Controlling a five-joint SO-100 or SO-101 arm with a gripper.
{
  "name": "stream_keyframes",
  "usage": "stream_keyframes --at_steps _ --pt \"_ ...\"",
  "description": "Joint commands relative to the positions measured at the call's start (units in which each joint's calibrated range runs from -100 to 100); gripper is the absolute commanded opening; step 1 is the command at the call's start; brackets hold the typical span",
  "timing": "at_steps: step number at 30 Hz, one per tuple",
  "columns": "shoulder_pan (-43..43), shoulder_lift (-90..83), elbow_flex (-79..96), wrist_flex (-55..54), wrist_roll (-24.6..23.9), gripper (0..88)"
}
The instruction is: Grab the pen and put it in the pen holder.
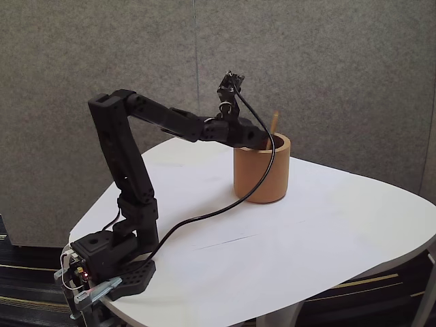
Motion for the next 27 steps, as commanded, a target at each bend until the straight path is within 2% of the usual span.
stream_keyframes --at_steps 1,16,27 --pt "0.5 -2.5 -0.5 -1.0 0.2 36.9" --pt "-0.1 -3.3 -3.1 -1.0 0.2 38.7" --pt "-0.2 -3.3 -18.1 -0.3 -0.2 38.7"
